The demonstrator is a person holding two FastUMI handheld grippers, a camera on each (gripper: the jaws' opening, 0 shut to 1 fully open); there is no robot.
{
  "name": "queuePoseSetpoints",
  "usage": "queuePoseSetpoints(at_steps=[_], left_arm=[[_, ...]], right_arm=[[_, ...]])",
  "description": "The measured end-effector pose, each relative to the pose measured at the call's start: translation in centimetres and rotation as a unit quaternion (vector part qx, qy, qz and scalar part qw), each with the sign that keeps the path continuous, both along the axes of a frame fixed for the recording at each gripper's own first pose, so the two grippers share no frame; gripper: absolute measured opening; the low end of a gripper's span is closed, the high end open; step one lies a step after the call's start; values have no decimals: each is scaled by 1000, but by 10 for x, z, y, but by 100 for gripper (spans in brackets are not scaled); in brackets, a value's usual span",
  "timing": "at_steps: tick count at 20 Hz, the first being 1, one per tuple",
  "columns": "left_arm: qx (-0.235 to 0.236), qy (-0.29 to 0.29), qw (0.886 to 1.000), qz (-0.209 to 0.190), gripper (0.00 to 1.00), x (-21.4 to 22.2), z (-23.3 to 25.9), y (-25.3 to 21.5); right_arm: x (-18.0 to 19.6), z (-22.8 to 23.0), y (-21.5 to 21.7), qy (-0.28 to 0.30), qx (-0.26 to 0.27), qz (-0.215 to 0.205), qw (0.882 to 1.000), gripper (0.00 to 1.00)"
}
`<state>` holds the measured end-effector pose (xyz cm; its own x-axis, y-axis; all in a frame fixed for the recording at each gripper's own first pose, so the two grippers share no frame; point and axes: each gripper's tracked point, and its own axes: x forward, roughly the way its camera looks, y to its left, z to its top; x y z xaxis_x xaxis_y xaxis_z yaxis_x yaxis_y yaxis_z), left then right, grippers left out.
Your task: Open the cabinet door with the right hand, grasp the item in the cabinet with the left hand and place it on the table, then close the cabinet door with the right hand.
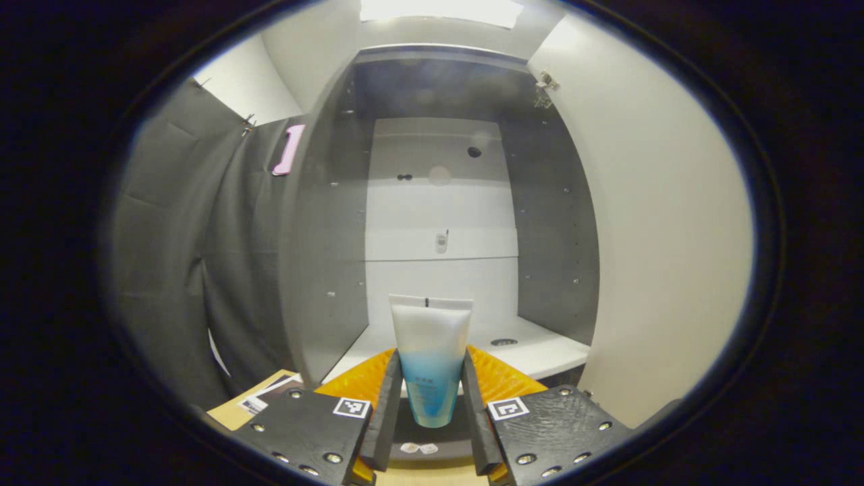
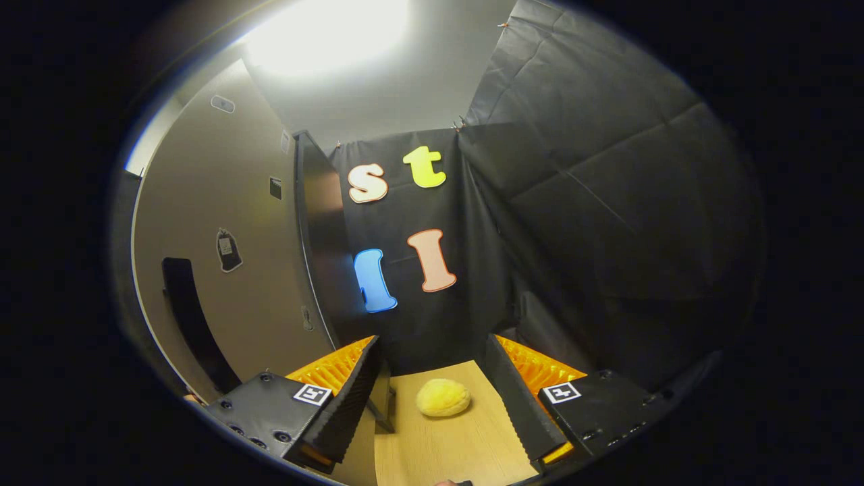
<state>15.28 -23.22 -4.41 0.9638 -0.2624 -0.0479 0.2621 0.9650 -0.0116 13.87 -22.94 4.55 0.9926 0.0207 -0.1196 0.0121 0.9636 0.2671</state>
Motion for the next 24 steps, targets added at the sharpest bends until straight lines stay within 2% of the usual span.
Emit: queuePoseSetpoints(at_steps=[5, 6, 8, 9, 10, 11, 13, 14, 15, 21, 22, 24], left_arm=[[1, 13, 999, 32, 46, -50, -42, 45], [1, 16, 999, 36, 51, -59, -51, 52], [-1, 26, 999, 45, 51, -77, -70, 66], [-1, 26, 999, 46, 46, -85, -77, 70], [4, 27, 998, 48, 51, -94, -87, 75], [6, 28, 998, 49, 46, -102, -95, 79], [0, 36, 998, 45, 46, -117, -117, 80], [-3, 43, 998, 43, 51, -123, -130, 81], [-3, 50, 998, 42, 46, -129, -142, 81], [20, 68, 996, 48, 51, -149, -203, 81], [23, 74, 996, 52, 46, -153, -214, 81], [28, 84, 994, 60, 46, -161, -231, 81]], right_arm=[[-6, -5, 12, -6, -2, 17, 1000, 98], [-8, -5, 14, -11, -1, 17, 1000, 98], [-9, -8, 16, -16, 6, 13, 1000, 98], [-10, -10, 18, -16, 12, 14, 1000, 98], [-12, -12, 19, -17, 14, 11, 1000, 98], [-12, -12, 16, -20, 12, 4, 1000, 98], [-14, -15, 8, -24, 2, -16, 1000, 97], [-15, -15, 6, -27, 1, -25, 999, 98], [-15, -15, 5, -28, 2, -32, 999, 98], [-20, -30, -5, -10, 0, -58, 998, 98], [-20, -33, -7, -4, -4, -61, 998, 98], [-20, -37, -8, 7, -11, -63, 998, 97]])
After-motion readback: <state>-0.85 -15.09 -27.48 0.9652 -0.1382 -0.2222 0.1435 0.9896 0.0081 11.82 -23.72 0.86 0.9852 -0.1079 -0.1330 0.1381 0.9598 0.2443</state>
